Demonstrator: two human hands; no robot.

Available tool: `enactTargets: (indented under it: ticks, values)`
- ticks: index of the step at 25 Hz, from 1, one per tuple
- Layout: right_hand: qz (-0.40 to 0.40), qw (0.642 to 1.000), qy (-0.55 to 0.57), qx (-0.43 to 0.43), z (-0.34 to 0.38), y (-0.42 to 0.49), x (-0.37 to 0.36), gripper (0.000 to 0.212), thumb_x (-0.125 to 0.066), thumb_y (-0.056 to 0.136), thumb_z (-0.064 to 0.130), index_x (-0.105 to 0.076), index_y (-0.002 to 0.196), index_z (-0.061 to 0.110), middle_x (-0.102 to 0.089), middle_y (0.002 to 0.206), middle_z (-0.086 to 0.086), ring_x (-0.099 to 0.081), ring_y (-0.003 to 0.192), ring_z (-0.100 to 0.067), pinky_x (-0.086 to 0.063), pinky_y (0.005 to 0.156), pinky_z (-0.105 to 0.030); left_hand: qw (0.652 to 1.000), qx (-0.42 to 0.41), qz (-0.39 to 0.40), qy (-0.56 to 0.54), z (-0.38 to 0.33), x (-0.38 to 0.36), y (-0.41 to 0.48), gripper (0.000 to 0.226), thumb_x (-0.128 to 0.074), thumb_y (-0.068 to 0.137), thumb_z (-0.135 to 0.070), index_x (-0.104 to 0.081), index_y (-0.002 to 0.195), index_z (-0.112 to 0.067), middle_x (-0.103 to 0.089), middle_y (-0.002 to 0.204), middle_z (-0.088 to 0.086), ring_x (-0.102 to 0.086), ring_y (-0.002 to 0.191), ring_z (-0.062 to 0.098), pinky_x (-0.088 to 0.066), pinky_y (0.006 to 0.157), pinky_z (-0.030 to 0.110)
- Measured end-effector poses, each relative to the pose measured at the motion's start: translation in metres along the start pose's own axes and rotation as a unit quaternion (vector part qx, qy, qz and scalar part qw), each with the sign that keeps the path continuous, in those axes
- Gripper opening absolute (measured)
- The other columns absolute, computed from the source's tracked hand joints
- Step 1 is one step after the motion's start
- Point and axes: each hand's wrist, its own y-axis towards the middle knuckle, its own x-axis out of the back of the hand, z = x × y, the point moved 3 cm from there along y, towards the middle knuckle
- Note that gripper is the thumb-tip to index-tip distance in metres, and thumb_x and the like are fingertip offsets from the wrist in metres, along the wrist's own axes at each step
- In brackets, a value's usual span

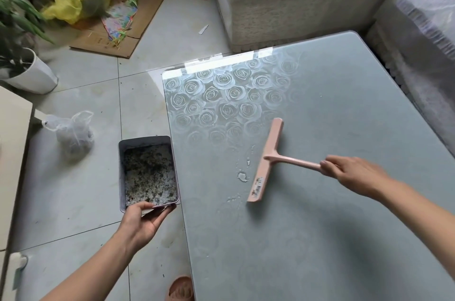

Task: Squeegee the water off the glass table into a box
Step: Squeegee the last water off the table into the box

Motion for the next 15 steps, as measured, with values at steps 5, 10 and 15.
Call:
enactTargets:
  ticks: [5,10,15]
  values:
    - [-0.058,0.995,-0.002,-0.077,-0.05,-0.019,0.039,0.052,-0.021,0.077,0.08,-0.058,0.078,0.045,-0.062,0.077,0.01,-0.06,0.081,-0.021,-0.045,0.068,-0.034,1.0,-0.006,-0.022,0.016,-0.001,0.003,0.0,0.018,-0.034,0.072,0.01,-0.045,0.085,0.006,-0.045,0.127,0.039,-0.045,0.123,0.052,-0.039,0.107,0.043]
    - [-0.087,0.992,0.007,-0.086,-0.076,-0.023,0.051,0.064,-0.018,0.062,0.09,-0.059,0.075,0.043,-0.059,0.059,0.008,-0.058,0.064,-0.013,-0.048,0.063,-0.032,0.999,-0.006,-0.027,0.018,-0.004,0.003,0.008,0.028,-0.036,0.063,0.008,-0.047,0.088,0.007,-0.043,0.132,0.038,-0.046,0.121,0.052,-0.038,0.106,0.044]
    - [-0.023,0.997,-0.054,0.056,0.032,0.022,0.01,0.048,-0.034,0.085,0.072,-0.057,0.073,0.032,-0.054,0.062,0.01,-0.051,0.064,-0.011,-0.034,0.053,-0.029,1.0,0.0,-0.016,0.016,-0.002,0.007,0.012,0.045,-0.036,0.065,0.007,-0.047,0.109,0.013,-0.047,0.127,0.037,-0.049,0.118,0.051,-0.04,0.103,0.045]
